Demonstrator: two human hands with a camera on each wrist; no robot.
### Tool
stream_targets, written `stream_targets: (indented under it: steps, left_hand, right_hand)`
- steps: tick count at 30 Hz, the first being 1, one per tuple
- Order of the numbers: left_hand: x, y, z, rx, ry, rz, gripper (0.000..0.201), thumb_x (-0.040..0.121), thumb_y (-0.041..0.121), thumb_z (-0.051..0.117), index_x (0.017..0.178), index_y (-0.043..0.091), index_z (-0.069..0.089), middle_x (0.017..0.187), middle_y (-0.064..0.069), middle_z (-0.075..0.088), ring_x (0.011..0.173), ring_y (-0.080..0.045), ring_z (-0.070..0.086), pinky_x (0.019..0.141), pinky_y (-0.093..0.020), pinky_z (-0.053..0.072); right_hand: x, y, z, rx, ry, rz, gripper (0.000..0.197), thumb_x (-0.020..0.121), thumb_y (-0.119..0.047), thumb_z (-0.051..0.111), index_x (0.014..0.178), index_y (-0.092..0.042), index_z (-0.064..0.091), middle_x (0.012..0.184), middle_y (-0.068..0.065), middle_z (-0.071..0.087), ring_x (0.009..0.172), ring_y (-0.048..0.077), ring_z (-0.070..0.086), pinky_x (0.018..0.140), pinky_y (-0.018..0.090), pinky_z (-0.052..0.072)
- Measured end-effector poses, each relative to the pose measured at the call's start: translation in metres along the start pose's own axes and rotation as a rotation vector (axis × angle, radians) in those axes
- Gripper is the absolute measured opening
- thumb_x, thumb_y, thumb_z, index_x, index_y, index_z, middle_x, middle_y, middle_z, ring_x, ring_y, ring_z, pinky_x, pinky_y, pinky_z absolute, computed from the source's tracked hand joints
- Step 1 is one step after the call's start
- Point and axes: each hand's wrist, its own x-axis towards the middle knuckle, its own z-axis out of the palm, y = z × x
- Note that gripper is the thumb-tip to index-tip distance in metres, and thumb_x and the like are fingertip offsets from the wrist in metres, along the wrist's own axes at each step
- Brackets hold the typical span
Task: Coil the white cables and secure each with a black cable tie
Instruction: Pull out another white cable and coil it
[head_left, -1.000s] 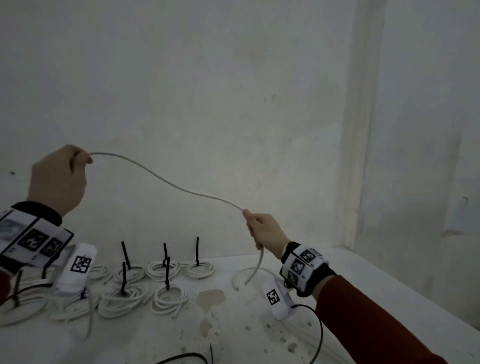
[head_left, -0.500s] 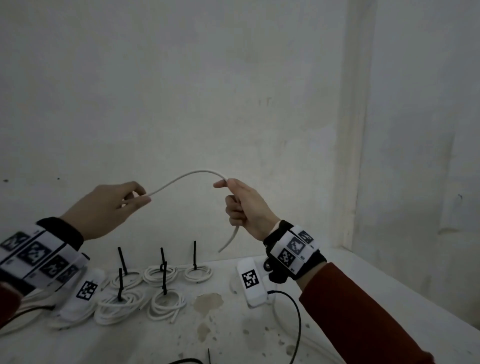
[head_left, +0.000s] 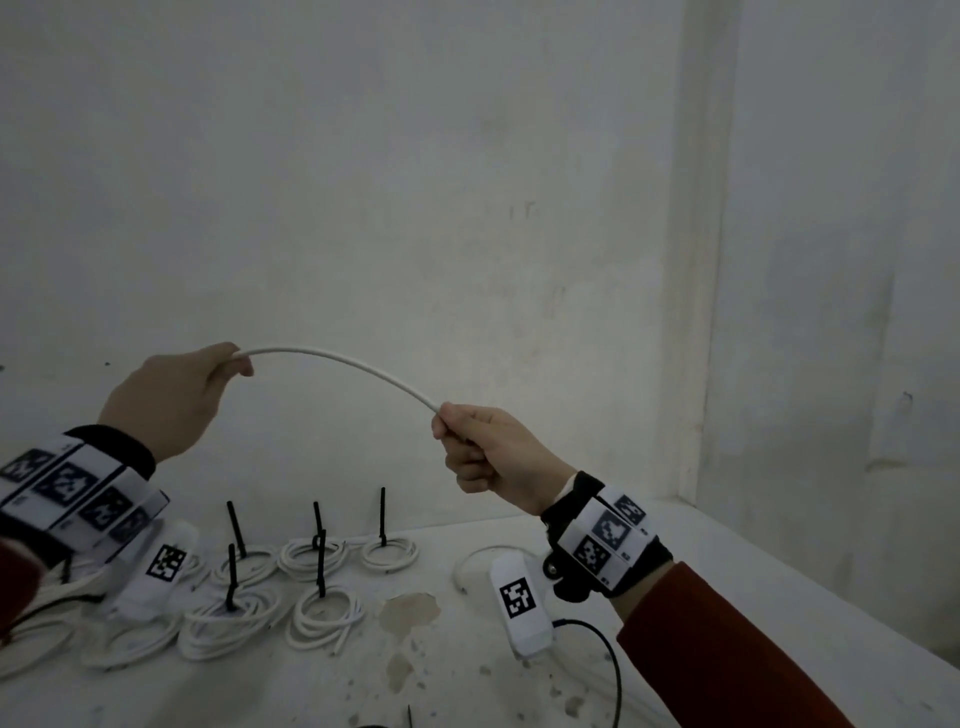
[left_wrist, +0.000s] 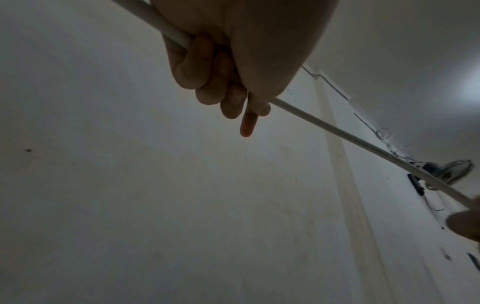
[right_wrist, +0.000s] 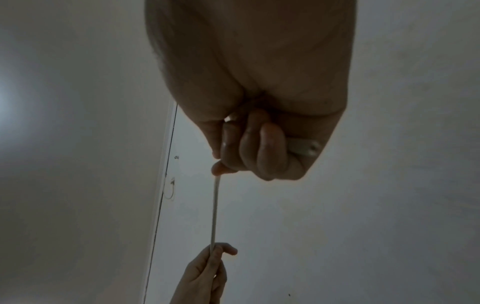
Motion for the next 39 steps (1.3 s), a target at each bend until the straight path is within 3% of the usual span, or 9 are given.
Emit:
stream_targets:
  steps: [4, 8, 11, 16, 20, 25, 30, 35, 39]
  left_hand:
    - [-0.001, -0.008, 0.004, 0.030, -0.025, 0.007, 0.031, 0.098, 0.034, 0.035, 0.092, 0.019, 0.062, 0.051, -0.010, 0.051, 0.040, -0.027, 0.045, 0.044, -0.030, 0.037]
    - [-0.007, -0.004, 0.008, -0.115, -0.152, 0.056, 0.028, 0.091, 0.048, 0.031, 0.086, 0.038, 0.057, 0.063, -0.014, 0.058, 0.053, -0.029, 0.055, 0.051, -0.033, 0.041]
    - [-0.026, 0.006, 0.018, -0.301, -0.265, 0.117, 0.033, 0.093, 0.057, 0.034, 0.089, 0.039, 0.061, 0.081, -0.008, 0.066, 0.076, -0.019, 0.063, 0.064, -0.023, 0.044]
    - [-0.052, 0.023, 0.028, -0.356, -0.250, 0.257, 0.038, 0.086, 0.069, 0.024, 0.096, 0.049, 0.055, 0.068, 0.001, 0.061, 0.063, -0.015, 0.059, 0.060, -0.020, 0.042]
    - [-0.060, 0.051, 0.032, -0.115, -0.284, 0.413, 0.070, 0.086, 0.073, 0.002, 0.098, 0.031, 0.057, 0.076, 0.005, 0.062, 0.064, -0.013, 0.055, 0.059, -0.029, 0.046]
    - [-0.064, 0.073, 0.034, 0.133, -0.155, 0.645, 0.047, 0.101, 0.046, 0.008, 0.088, 0.026, 0.049, 0.064, 0.007, 0.058, 0.051, -0.017, 0.052, 0.037, -0.024, 0.038]
    - [-0.055, 0.076, 0.024, 0.231, -0.069, 0.698, 0.020, 0.090, 0.037, 0.033, 0.083, 0.027, 0.050, 0.060, 0.008, 0.056, 0.047, -0.018, 0.050, 0.036, -0.024, 0.031]
    - [-0.051, 0.072, 0.018, 0.210, -0.082, 0.744, 0.019, 0.091, 0.036, 0.034, 0.084, 0.024, 0.048, 0.061, 0.006, 0.056, 0.049, -0.020, 0.051, 0.036, -0.025, 0.038]
    - [-0.050, 0.072, 0.018, 0.151, -0.089, 0.714, 0.044, 0.099, 0.046, 0.015, 0.089, 0.026, 0.052, 0.067, 0.006, 0.059, 0.054, -0.020, 0.055, 0.038, -0.028, 0.042]
  right_hand:
    - [-0.007, 0.002, -0.005, 0.061, -0.072, 0.023, 0.030, 0.103, -0.027, 0.036, 0.079, -0.015, 0.050, 0.050, -0.010, 0.028, 0.041, 0.004, 0.021, 0.040, 0.016, 0.019]
    - [-0.011, -0.002, -0.005, 0.532, -0.182, -0.084, 0.017, 0.096, -0.019, 0.041, 0.090, -0.011, 0.055, 0.056, -0.006, 0.038, 0.050, 0.008, 0.035, 0.048, 0.019, 0.034]
    - [-0.015, -0.014, -0.011, 0.956, -0.112, -0.268, 0.018, 0.094, -0.013, 0.043, 0.095, -0.003, 0.058, 0.063, -0.001, 0.049, 0.056, 0.013, 0.045, 0.053, 0.022, 0.041]
    - [-0.016, -0.031, -0.013, 1.262, 0.105, -0.551, 0.021, 0.069, -0.003, 0.068, 0.088, 0.004, 0.071, 0.083, 0.009, 0.070, 0.068, 0.021, 0.068, 0.064, 0.028, 0.057]
    - [0.005, -0.024, 0.003, 0.955, 0.318, -0.599, 0.010, 0.085, -0.002, 0.057, 0.092, -0.005, 0.063, 0.093, 0.008, 0.072, 0.081, 0.017, 0.071, 0.075, 0.026, 0.058]
    - [0.032, -0.004, 0.024, 0.036, 0.440, -0.535, 0.016, 0.094, 0.006, 0.051, 0.089, -0.006, 0.060, 0.085, 0.010, 0.071, 0.072, 0.014, 0.069, 0.074, 0.025, 0.056]
    - [0.030, 0.019, 0.023, -1.041, 0.149, -0.427, 0.013, 0.095, -0.008, 0.046, 0.093, -0.015, 0.057, 0.087, -0.004, 0.071, 0.073, 0.016, 0.066, 0.074, 0.035, 0.054]
    - [0.011, 0.019, 0.024, -1.003, -0.110, -0.280, 0.011, 0.100, -0.012, 0.040, 0.092, -0.015, 0.047, 0.078, -0.004, 0.066, 0.061, 0.001, 0.053, 0.063, 0.020, 0.044]
    - [0.000, 0.015, 0.022, -0.980, -0.141, -0.258, 0.027, 0.103, -0.030, 0.037, 0.091, -0.018, 0.057, 0.070, -0.005, 0.052, 0.065, 0.009, 0.048, 0.068, 0.028, 0.040]
